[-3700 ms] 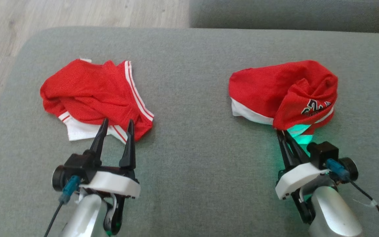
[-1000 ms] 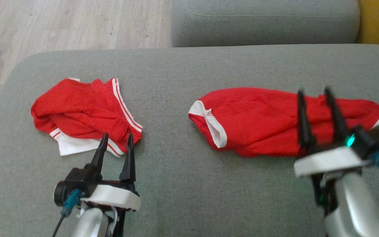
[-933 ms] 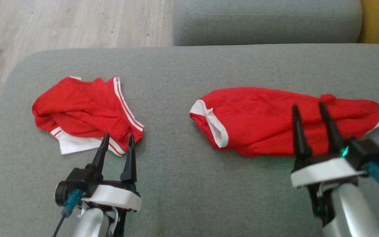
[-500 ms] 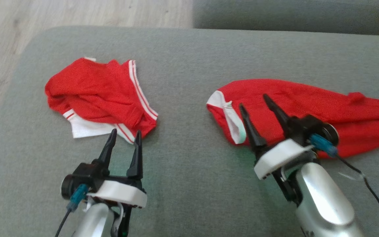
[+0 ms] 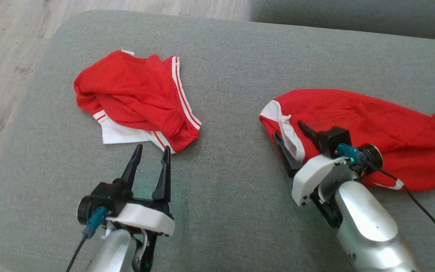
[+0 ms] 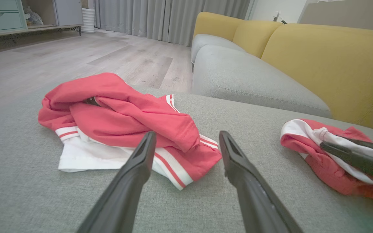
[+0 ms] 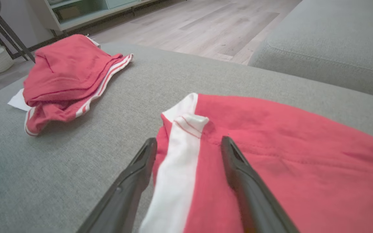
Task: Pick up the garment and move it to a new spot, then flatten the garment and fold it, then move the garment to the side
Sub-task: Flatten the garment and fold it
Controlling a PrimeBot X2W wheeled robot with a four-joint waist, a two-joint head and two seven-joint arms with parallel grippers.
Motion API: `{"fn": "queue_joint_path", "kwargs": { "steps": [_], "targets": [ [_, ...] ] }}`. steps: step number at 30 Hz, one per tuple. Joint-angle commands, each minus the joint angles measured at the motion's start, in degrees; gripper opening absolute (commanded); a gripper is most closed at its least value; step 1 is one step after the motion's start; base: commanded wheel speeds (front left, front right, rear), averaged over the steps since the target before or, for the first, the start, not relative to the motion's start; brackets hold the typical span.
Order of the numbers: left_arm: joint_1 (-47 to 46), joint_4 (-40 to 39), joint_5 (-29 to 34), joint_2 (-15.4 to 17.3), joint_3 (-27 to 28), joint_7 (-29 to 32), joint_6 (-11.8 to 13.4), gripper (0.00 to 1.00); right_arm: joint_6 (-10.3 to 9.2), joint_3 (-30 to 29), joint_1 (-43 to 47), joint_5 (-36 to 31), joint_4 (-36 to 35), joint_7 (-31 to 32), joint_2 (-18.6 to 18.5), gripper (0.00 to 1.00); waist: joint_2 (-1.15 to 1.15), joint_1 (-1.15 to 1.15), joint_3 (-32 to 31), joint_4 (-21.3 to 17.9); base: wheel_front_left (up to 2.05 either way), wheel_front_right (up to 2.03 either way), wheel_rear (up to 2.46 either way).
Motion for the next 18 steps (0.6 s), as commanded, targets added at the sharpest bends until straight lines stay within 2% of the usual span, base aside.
{"fn": "queue_joint_path", "kwargs": {
  "steps": [1, 2, 3, 4, 5, 10, 16, 18],
  "targets": [
    [-2.3, -1.4, -0.1, 0.2, 1.6, -0.6, 0.3, 1.0, -0.04, 1.3, -2.2, -0.1, -1.3, -0.7, 0.3, 1.0, 0.0, 0.0, 0.0, 0.0, 0.0, 0.0, 0.0],
    [-2.3, -1.4, -0.1, 0.2, 1.6, -0.6, 0.3, 1.0, -0.04, 1.4, -2.4, 0.0, -0.6, -0.7, 0.3, 1.0, 0.0, 0.0, -0.1, 0.0, 0.0, 0.0, 0.0],
    [-2.3, -1.4, -0.1, 0.2, 1.6, -0.6, 0.4, 1.0, -0.04, 1.4, -2.5, 0.0, 0.0, -0.9, 0.3, 0.69, 0.0, 0.0, -0.1, 0.0, 0.0, 0.0, 0.0],
    [-2.3, -1.4, -0.1, 0.2, 1.5, -0.6, 0.4, 1.0, -0.04, 1.4, -2.8, -0.1, 0.5, -1.1, 0.3, 0.05, 0.0, 0.0, -0.1, 0.0, 0.0, 0.0, 0.0],
    [-2.3, -1.4, -0.1, 0.2, 1.5, -0.6, 0.4, 1.0, -0.04, 1.3, -3.0, 0.0, 0.8, -1.4, 0.3, 0.0, 0.0, 0.0, -0.2, -0.1, 0.0, 0.0, 0.0],
    [-2.0, -1.2, 0.3, 0.2, 2.3, -0.6, 0.6, 1.0, -0.04, 0.6, -3.5, 1.4, 1.1, -3.1, 0.3, 0.0, 0.0, 0.0, -0.9, -1.5, 0.0, 0.0, 0.0],
    [-0.8, -1.2, 0.5, 0.2, 3.6, -0.6, 0.6, 1.0, -0.04, -4.6, -1.8, 3.1, -2.4, -6.1, 0.3, 0.0, 0.0, 0.0, -3.3, -5.5, 0.0, 0.0, 0.0],
    [-0.2, -1.3, 0.6, 0.2, 3.9, -0.6, 0.7, 1.0, -0.04, -7.9, -1.2, 3.4, -5.4, -6.4, 0.3, 0.0, 0.0, 0.0, -4.3, -7.1, 0.0, 0.0, 0.0]
  ]
}}
